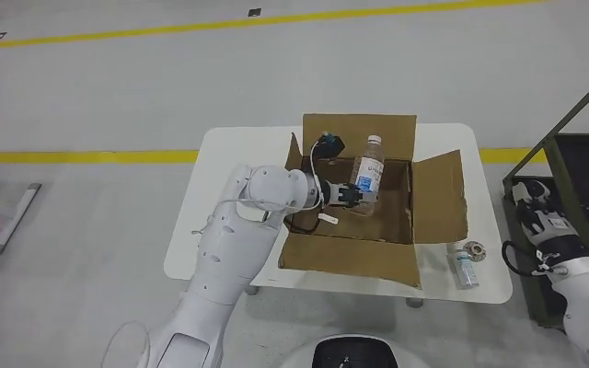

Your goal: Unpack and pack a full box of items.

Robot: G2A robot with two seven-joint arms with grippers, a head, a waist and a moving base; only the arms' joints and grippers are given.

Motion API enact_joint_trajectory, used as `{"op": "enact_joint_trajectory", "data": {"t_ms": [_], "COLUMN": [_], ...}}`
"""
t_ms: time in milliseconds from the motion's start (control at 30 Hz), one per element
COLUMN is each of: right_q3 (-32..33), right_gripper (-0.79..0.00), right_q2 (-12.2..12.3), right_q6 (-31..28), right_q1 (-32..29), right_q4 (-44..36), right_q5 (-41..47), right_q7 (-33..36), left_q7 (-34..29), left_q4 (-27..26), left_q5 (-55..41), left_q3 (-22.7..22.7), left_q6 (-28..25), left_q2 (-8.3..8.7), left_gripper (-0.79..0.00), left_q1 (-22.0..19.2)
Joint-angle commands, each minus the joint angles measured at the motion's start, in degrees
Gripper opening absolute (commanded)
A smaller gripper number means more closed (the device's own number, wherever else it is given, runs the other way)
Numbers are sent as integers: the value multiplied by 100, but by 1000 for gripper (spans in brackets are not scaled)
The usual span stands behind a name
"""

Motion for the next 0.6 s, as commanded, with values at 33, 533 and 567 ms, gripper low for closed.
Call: {"op": "enact_joint_trajectory", "data": {"t_ms": [33, 533, 567], "right_q3": [-114, -312, -309], "right_gripper": [-785, -785, -785], "right_q2": [-3, -30, -31], "right_q6": [2, 45, 40], "right_q1": [109, 321, 317], "right_q4": [123, 97, 85], "right_q5": [-30, -160, -165], "right_q7": [111, 207, 207], "left_q7": [104, -134, -194], "left_q4": [66, 924, 995], "left_q5": [46, 485, 486], "left_q3": [5, 560, 609], "left_q6": [82, 2041, 2132], "left_q2": [6, -92, -107], "left_gripper": [-785, -785, -785], "left_q1": [78, -218, -265]}}
